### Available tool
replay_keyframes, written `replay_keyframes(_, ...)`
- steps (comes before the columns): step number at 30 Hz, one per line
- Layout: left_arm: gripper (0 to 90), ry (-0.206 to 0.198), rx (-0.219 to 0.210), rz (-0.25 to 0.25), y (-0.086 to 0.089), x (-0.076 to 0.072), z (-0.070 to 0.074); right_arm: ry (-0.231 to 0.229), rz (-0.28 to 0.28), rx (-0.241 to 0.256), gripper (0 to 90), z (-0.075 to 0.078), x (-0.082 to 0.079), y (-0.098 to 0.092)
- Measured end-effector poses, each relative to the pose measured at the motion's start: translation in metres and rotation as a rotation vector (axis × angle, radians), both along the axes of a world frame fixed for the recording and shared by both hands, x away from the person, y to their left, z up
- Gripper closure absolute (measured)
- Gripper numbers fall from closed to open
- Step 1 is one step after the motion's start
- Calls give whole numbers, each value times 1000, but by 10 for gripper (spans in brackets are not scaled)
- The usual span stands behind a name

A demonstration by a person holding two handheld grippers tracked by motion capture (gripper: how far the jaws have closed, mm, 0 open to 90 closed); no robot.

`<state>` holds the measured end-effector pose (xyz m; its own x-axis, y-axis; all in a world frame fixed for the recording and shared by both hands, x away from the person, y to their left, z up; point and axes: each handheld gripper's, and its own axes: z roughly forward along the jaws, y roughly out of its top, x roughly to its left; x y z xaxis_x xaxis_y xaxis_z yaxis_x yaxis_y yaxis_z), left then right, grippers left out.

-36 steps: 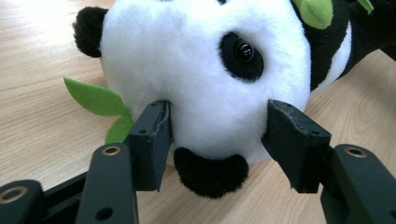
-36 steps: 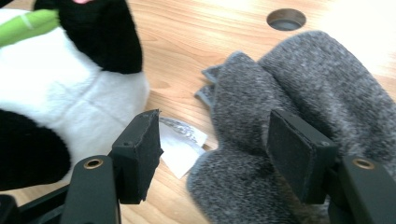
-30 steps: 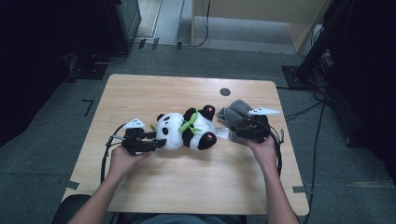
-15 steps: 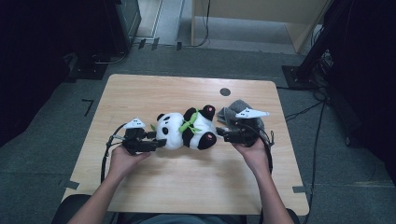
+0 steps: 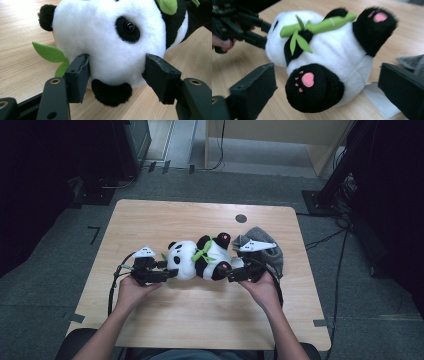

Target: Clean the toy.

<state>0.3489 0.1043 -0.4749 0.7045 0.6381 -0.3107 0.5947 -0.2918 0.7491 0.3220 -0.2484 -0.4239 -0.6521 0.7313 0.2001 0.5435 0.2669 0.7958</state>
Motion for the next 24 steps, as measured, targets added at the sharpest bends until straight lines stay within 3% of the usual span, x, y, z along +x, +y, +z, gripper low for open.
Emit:
replay_keyframes(4,375,0,0,0,0,0,0,26,18,-12,0,-8,3,6)
replay_keyframes(5,375,0,0,0,0,0,0,36,34,5,0,-13,4,8)
replay_keyframes(9,374,1,-1,1,0,0,0,38,43,5,0,-22,5,12)
replay_keyframes(12,373,0,-2,2,0,0,-1,19,64,6,0,-26,5,12)
replay_keyframes(14,373,0,-2,2,0,1,-1,10,95,41,0,-31,7,14)
replay_keyframes(19,372,-3,-3,3,0,1,-1,-14,130,-4,0,-42,8,21)
replay_keyframes(24,368,-5,-13,7,0,2,-2,-40,125,-11,0,-47,10,21)
